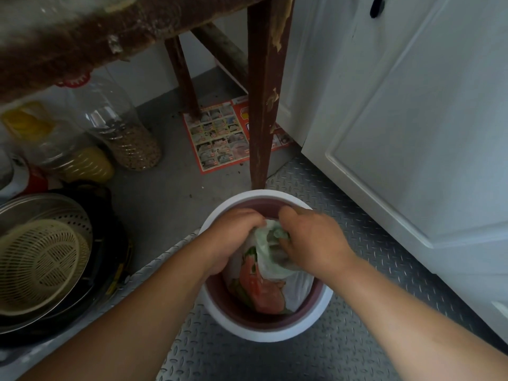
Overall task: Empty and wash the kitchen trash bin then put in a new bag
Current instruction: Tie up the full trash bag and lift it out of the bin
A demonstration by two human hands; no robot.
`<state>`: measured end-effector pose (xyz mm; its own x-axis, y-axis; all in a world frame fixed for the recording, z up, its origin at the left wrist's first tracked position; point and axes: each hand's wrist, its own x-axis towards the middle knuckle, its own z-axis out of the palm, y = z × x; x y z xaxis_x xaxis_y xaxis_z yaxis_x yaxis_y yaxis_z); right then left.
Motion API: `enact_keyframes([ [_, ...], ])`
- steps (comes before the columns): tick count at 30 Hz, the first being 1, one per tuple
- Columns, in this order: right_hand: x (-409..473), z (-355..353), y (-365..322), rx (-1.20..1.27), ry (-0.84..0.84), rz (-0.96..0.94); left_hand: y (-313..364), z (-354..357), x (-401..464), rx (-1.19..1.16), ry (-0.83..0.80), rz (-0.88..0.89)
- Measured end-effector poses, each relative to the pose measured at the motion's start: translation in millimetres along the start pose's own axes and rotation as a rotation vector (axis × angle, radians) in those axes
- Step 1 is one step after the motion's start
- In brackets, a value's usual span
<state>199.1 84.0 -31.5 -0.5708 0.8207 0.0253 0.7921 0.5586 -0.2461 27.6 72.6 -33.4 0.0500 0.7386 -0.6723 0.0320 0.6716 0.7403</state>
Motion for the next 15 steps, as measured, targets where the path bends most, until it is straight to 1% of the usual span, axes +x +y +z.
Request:
enact_keyframes([
  [1,-1.8,0.9,-1.9,-0.02,0.068,0.006,0.4,0.0,-0.6,-0.025,0.008,-0.016],
  [3,-2.5,1.8,-4.9,-0.026,0.172,0.029,-2.9,-1.2,1.6,0.005,0.019,-0.008],
  [5,-2.2,3.1,-7.6,-0.016,0.243,0.041,-7.7,-2.8,3.1,0.055,-0.021,0.01],
  [6,-2.3,4.1,-8.7,-0.014,0.27,0.041,-8.5,-3.5,2.4,0.04,-0.053,0.012],
  [10,-2.2,5.5,-10.9,0.009,0.316,0.053,-4.7,-8.3,-2.9,-0.093,-0.119,0.045],
  [12,-1.6,4.1,-11.4,0.01,0.337,0.046,-4.0,-9.8,-2.4,-0.134,-0.102,0.047],
  [15,-0.9,1.1,-13.6,0.029,0.324,0.05,-3.0,-11.5,-2.4,-0.125,-0.059,0.055],
])
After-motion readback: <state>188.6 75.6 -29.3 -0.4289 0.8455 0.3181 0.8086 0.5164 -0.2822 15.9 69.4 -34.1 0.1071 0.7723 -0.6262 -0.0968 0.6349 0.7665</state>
